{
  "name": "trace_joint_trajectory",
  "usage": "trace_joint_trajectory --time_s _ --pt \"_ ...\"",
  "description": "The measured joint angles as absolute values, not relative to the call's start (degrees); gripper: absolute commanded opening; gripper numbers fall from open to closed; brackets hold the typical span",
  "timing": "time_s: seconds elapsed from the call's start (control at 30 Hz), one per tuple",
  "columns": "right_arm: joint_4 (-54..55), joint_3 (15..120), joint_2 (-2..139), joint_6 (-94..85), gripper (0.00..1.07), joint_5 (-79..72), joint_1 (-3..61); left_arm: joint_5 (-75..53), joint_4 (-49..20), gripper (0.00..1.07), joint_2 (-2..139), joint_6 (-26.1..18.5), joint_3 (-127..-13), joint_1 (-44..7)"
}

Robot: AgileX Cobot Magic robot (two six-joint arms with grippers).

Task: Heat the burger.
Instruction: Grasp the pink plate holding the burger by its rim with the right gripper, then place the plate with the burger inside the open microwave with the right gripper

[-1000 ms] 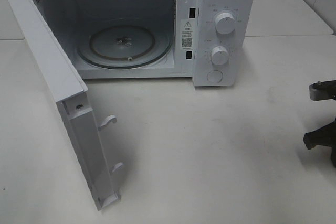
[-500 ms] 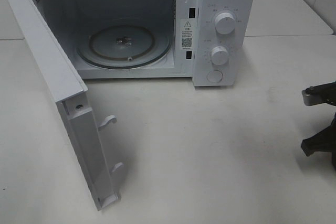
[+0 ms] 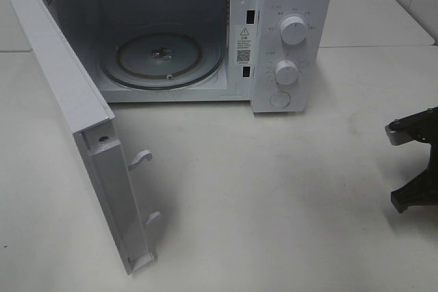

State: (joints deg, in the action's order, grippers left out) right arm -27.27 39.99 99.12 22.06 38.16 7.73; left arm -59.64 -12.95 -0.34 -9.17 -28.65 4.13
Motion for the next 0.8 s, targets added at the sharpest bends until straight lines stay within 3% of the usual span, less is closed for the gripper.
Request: trace_joint_trajectory --time_s 0.8 --pt "-34.38 39.88 89.78 28.13 0.0 50.42 19.14 -59.64 -12.95 1.0 -0.34 -9.17 -28.65 4.13"
